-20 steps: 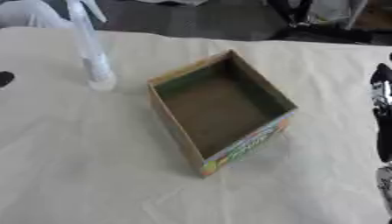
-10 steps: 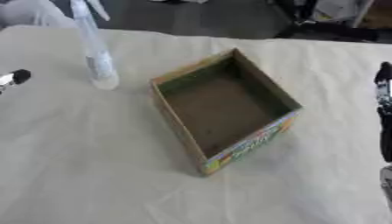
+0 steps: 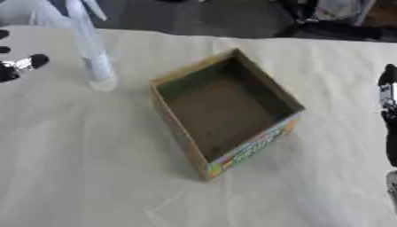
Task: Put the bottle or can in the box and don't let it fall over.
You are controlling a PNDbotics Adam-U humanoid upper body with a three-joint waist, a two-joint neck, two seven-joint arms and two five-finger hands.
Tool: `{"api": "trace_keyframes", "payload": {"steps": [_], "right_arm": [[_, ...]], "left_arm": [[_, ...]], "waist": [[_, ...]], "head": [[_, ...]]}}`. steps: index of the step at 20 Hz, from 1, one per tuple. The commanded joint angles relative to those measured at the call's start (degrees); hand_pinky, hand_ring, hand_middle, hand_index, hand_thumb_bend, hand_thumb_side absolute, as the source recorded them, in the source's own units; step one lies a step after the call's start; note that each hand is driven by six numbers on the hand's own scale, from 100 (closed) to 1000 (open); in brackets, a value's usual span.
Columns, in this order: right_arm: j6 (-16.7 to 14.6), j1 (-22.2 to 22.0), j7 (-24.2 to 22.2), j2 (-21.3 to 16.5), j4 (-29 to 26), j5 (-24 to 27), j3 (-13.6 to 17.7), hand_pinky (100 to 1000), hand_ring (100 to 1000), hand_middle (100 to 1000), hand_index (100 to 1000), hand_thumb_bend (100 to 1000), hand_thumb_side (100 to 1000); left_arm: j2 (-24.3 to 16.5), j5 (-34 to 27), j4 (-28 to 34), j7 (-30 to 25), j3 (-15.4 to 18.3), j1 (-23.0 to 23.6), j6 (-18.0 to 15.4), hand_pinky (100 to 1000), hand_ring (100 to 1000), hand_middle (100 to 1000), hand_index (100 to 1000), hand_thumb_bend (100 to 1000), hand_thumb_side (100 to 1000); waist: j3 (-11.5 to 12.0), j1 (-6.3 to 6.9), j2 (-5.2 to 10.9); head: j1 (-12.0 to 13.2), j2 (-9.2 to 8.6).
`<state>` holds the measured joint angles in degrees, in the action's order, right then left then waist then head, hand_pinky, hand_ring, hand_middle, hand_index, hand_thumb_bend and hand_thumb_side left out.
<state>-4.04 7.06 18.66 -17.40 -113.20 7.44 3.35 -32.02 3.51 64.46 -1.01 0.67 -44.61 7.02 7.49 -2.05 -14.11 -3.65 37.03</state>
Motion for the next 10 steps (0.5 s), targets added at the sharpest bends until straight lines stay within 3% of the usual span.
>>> {"api": "trace_keyframes", "payload": {"steps": [1,10], "right_arm": [[0.03,0.87,-0.28,-0.53,-1.39,0.45,-0.09,1000,1000,1000,1000,100,470],[0.39,2.75,-1.0,-0.05,-1.39,0.55,-0.73,1000,1000,1000,1000,100,470]], "left_arm": [[-0.63,0.92,-0.73,0.29,-0.18,-2.15,-0.6,1000,828,865,831,870,322],[0.27,2.51,-5.49,-0.65,-0.26,-6.65,-3.14,1000,832,863,822,904,340]], "waist": [[-0.33,0.3,0.4],[-2.65,0.87,-1.74]], "head": [[0.42,-1.21],[1.92,-3.17]]}}
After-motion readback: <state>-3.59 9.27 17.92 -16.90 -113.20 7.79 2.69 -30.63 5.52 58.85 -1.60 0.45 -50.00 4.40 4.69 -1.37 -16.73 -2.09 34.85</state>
